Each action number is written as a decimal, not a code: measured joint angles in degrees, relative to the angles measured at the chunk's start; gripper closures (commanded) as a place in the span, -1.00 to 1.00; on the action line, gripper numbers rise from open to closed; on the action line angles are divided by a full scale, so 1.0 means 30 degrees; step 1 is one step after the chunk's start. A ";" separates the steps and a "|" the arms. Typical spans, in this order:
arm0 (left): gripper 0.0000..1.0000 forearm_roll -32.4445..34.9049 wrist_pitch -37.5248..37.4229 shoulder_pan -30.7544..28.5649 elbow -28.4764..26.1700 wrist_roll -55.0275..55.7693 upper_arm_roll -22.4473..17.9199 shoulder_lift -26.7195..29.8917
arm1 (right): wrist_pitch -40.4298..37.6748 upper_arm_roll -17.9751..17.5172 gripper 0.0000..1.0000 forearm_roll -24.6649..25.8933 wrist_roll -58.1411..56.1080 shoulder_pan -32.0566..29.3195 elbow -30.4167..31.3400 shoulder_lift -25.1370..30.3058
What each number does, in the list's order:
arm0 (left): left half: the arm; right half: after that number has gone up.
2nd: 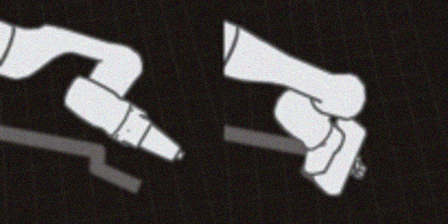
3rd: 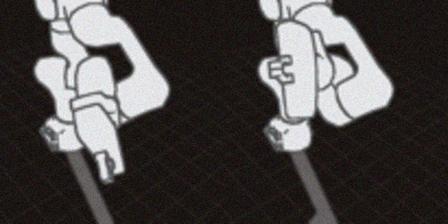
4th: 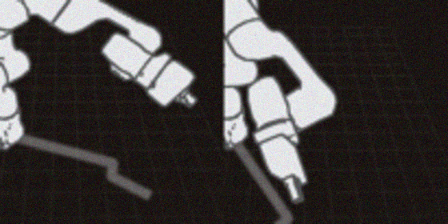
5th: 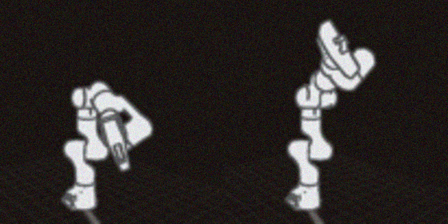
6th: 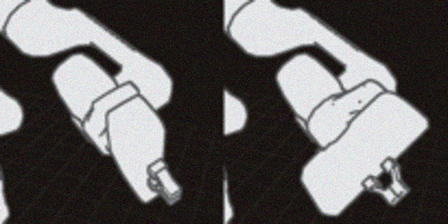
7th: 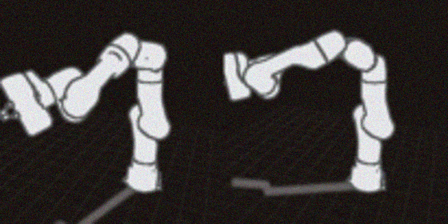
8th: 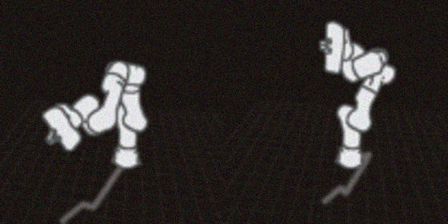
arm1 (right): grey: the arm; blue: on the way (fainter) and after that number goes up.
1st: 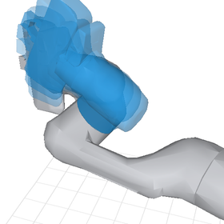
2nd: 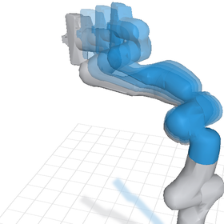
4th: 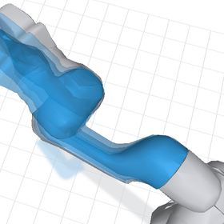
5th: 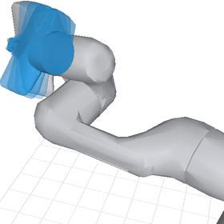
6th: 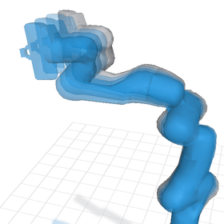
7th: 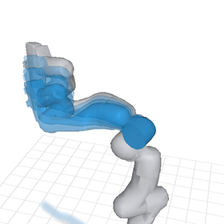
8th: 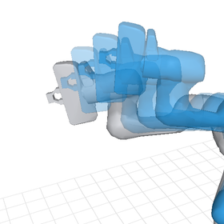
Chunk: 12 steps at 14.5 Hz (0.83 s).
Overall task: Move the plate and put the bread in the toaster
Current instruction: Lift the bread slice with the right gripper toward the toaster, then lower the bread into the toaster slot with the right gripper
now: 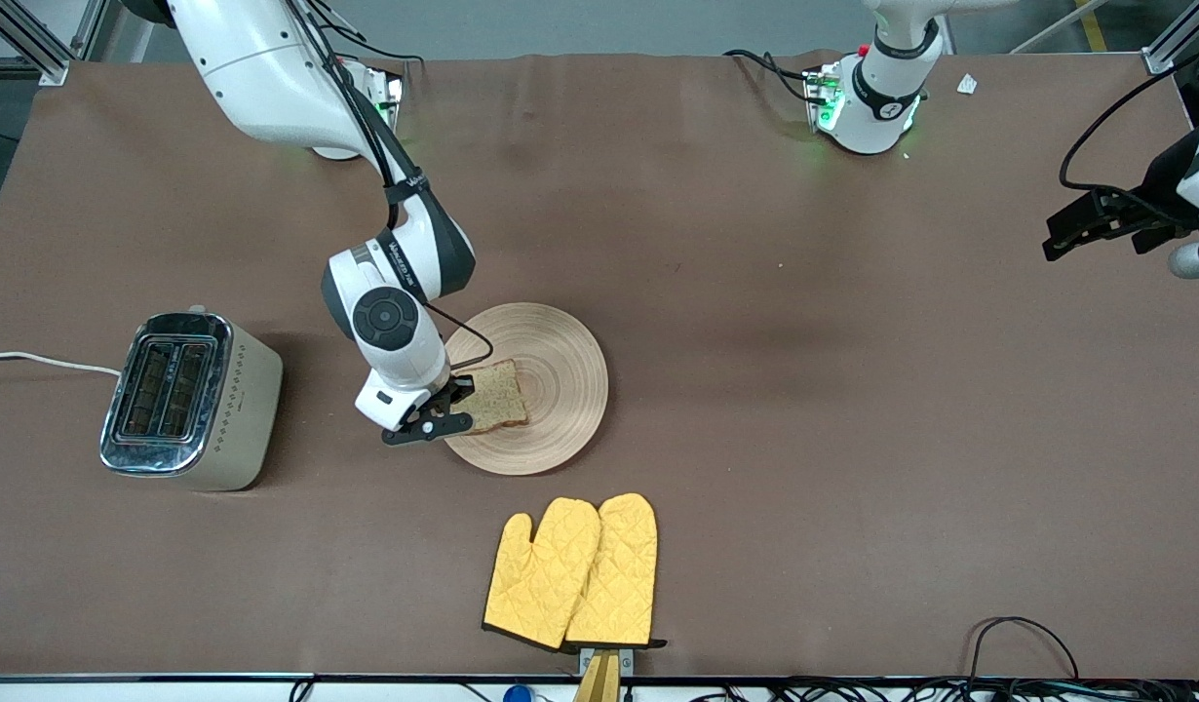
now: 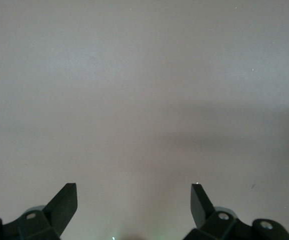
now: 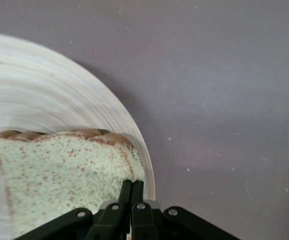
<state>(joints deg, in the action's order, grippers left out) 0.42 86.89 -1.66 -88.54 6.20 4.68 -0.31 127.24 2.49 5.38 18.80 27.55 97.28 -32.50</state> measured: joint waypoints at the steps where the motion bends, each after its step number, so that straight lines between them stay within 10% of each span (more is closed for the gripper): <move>1: -1.00 0.0000 0.0041 0.0004 0.0000 0.0000 0.0000 -0.0065 | -0.0967 -0.0035 0.99 0.0000 0.0429 0.0049 -0.0747 0.0029; 12: -1.00 0.0000 0.0058 0.0085 0.0048 -0.0078 0.0094 0.0054 | -1.2186 0.0435 0.99 0.4759 -0.0866 -0.1748 -0.6114 0.1429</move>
<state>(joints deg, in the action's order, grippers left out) 0.42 87.06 -1.41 -88.40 5.97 4.96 -0.14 90.68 3.79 19.66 16.20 22.31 78.94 -28.21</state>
